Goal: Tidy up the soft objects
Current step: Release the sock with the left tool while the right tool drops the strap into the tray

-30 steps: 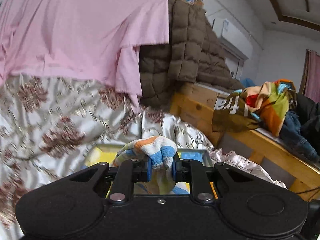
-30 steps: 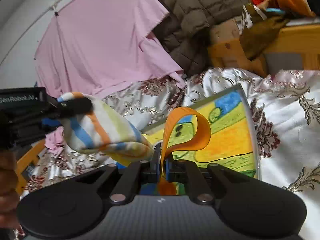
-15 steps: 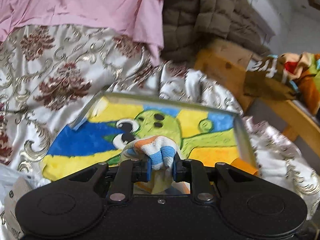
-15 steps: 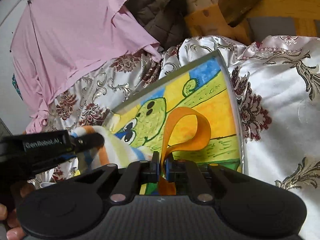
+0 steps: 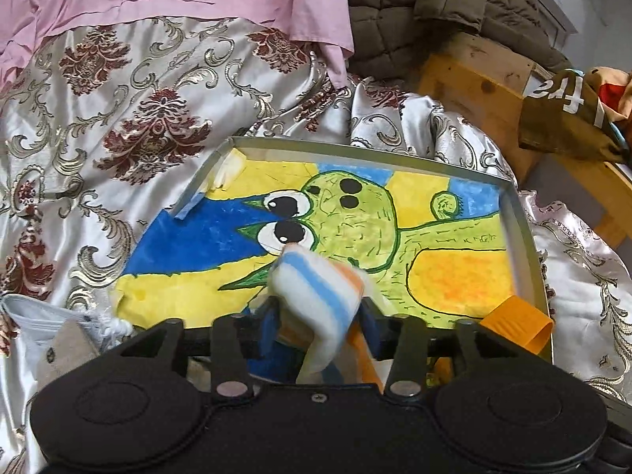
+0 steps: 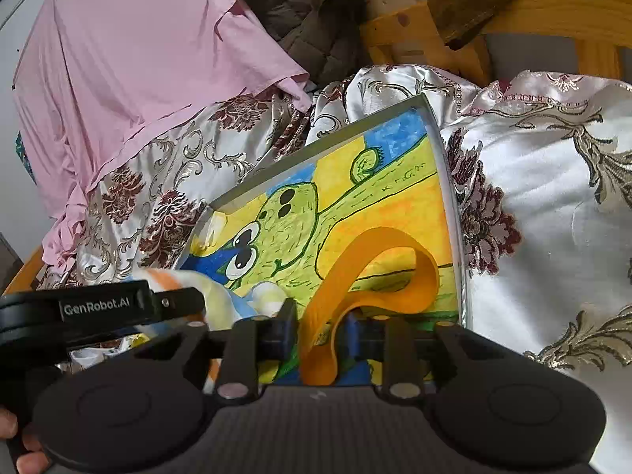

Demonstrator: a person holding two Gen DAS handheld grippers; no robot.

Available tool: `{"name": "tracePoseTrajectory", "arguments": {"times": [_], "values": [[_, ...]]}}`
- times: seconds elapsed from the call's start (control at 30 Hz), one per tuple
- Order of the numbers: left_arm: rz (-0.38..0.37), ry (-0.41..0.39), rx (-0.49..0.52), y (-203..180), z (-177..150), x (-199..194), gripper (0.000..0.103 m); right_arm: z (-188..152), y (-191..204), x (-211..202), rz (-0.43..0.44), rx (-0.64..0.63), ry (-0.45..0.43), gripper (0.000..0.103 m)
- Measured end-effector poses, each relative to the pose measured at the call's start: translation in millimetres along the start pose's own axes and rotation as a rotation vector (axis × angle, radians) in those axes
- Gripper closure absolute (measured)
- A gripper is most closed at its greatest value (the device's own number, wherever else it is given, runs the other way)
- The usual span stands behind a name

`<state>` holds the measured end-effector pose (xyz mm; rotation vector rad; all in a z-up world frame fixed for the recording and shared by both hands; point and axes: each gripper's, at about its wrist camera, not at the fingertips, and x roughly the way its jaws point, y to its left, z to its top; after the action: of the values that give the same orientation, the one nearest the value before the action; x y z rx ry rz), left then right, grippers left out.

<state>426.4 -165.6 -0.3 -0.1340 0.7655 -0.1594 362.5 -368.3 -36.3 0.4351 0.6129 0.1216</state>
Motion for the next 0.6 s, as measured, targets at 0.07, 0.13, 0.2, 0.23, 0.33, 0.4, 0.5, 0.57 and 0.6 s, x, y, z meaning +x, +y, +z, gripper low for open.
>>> {"name": "tracePoseTrajectory", "arguments": {"times": [0.07,0.13,0.2,0.23,0.33,0.4,0.5,0.57,0.6], "values": [[0.007,-0.001,0.002,1,1,-5,0.042,-1,2,-3,0.001,-0.007,0.001,0.060],[0.011,-0.009,0.001,2,2,-11,0.038,-2,5,-8,-0.008,-0.014,-0.002,0.047],[0.018,-0.023,-0.006,3,2,-19,0.031,-3,5,-14,-0.012,-0.019,-0.011,0.042],[0.020,-0.030,-0.009,4,1,-23,0.030,-3,4,-17,-0.008,-0.016,-0.015,0.039],[0.026,-0.044,-0.009,8,-3,-37,0.027,-2,1,-30,0.000,0.000,-0.044,0.030],[0.034,-0.055,-0.002,9,-6,-46,0.027,-2,0,-40,-0.004,0.000,-0.064,0.025],[0.036,-0.077,0.006,11,-12,-64,0.027,-1,-1,-55,0.008,0.005,-0.086,0.021],[0.036,-0.098,0.002,13,-16,-77,0.026,-2,2,-67,0.019,-0.005,-0.106,0.017],[0.033,-0.111,-0.002,15,-18,-84,0.025,-3,4,-72,0.023,-0.016,-0.117,0.015]]}}
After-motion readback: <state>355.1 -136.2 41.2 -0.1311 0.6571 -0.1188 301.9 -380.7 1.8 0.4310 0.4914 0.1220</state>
